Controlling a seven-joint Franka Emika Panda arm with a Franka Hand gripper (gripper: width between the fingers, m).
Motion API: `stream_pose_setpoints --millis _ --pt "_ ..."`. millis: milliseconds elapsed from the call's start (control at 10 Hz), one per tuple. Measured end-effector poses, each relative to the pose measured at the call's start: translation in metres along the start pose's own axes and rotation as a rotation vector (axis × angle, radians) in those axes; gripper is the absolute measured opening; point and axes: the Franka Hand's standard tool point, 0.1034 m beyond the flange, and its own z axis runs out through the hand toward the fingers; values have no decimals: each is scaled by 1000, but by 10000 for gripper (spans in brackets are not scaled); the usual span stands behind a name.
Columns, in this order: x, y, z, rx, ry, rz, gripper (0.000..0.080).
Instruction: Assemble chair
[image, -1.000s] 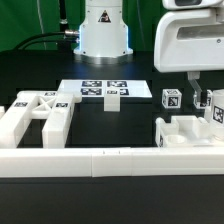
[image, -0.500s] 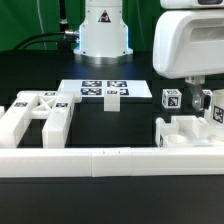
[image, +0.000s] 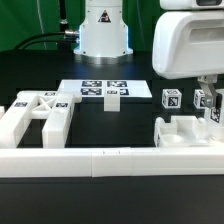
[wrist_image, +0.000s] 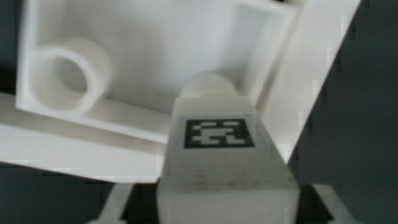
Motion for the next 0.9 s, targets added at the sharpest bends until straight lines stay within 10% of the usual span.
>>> stream_pose_setpoints --millis 900 --pt "-1 2 2 67 4 875 285"
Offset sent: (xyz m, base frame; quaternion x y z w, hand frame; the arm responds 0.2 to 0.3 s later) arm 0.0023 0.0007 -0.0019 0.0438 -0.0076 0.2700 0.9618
